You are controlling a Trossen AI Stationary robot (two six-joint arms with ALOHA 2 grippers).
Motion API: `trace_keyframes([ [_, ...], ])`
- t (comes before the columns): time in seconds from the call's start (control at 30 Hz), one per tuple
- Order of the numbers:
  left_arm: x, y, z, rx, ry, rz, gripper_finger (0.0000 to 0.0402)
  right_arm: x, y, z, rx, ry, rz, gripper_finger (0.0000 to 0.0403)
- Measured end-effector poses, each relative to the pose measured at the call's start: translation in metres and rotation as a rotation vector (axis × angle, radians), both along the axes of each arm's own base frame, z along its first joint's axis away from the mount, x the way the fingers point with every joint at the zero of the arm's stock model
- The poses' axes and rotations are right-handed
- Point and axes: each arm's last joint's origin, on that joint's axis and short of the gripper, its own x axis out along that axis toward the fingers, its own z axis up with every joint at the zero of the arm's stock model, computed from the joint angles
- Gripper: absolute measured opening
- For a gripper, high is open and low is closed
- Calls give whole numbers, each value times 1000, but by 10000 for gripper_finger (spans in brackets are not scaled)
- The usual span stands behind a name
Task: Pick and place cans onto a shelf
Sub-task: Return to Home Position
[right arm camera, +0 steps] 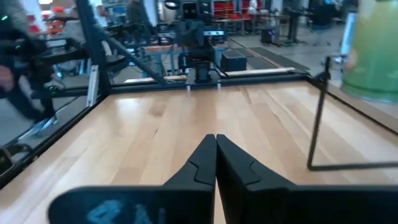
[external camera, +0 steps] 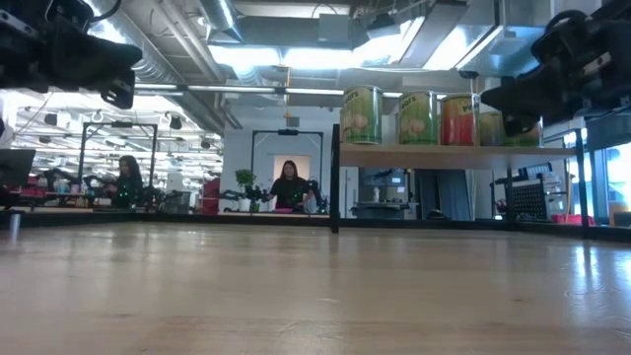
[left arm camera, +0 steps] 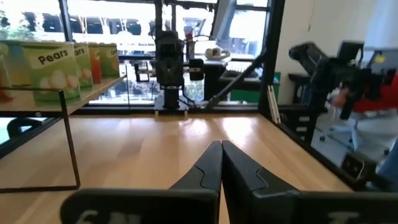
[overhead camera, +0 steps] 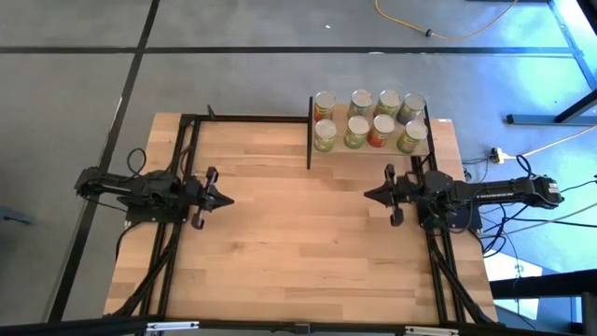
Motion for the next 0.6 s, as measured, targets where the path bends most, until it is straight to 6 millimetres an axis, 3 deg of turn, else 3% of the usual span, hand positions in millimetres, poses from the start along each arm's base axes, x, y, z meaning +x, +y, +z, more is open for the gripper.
trace_keyframes([
  [0.6,0,-1,2,28,-23,-35,0,0,1,-1,148,12,32,11],
])
